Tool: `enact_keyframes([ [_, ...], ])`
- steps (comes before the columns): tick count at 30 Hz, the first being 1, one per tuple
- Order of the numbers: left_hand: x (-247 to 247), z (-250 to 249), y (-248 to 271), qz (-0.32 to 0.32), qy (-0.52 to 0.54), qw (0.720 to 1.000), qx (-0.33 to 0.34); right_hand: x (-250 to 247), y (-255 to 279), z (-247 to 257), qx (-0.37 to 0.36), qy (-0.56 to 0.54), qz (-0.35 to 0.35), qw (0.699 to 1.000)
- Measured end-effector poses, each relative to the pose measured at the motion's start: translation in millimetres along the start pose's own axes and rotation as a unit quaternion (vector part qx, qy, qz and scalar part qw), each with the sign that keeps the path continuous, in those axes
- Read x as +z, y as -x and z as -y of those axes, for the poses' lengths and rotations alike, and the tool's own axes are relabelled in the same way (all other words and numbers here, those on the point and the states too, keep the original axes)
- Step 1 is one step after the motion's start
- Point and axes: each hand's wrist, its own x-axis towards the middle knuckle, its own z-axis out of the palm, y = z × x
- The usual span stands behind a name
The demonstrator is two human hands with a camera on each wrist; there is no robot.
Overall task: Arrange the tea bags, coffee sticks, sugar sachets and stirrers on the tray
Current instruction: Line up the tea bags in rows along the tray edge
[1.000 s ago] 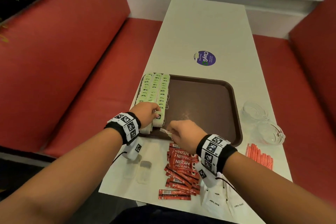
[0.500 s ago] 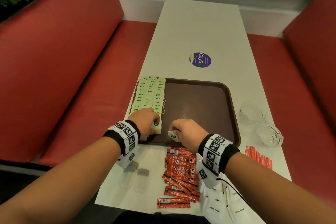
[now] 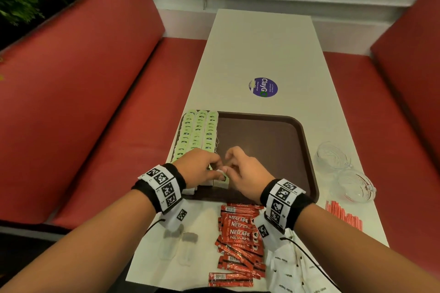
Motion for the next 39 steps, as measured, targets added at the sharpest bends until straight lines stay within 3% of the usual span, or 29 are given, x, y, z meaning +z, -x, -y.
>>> enact_keyframes([
  [6, -3.5, 4.4, 8.7, -0.070, 0.100, 0.992, 0.016, 11.0, -4.8, -4.0, 0.005, 0.018, 0.004, 1.000],
  [10, 2.2, 13.7, 10.1, -0.070, 0.080, 0.994, -0.025, 12.8, -5.6, -6.3, 0.026, 0.030, 0.010, 0.999],
  [14, 16.5, 22.4, 7.6, 0.004, -0.020, 0.995, -0.099, 10.6, -1.6, -15.8, 0.071, 0.130, 0.084, 0.985],
  [18, 25.9, 29.7, 5.1, -0.046, -0.054, 0.987, -0.143, 6.7, 6.0, -17.0, 0.112, 0.207, 0.175, 0.956],
  [21, 33.4, 31.5, 4.0, -0.064, -0.066, 0.988, -0.122, 9.7, 8.0, -17.8, 0.124, 0.215, 0.199, 0.948],
  [24, 40.4, 28.7, 6.3, -0.014, -0.110, 0.991, -0.076, 12.2, 7.2, -18.3, 0.131, 0.224, 0.198, 0.945],
  [27, 41.0, 30.3, 6.5, 0.000, -0.158, 0.985, -0.071, 13.9, 8.8, -18.0, 0.135, 0.224, 0.191, 0.946],
  [34, 32.4, 29.7, 7.3, 0.003, -0.160, 0.985, -0.062, 17.0, 13.2, -10.5, 0.134, 0.250, 0.194, 0.939],
  [39, 21.4, 32.1, 41.4, -0.038, -0.103, 0.993, -0.043, 25.1, 15.0, 4.6, 0.078, 0.259, 0.168, 0.948],
])
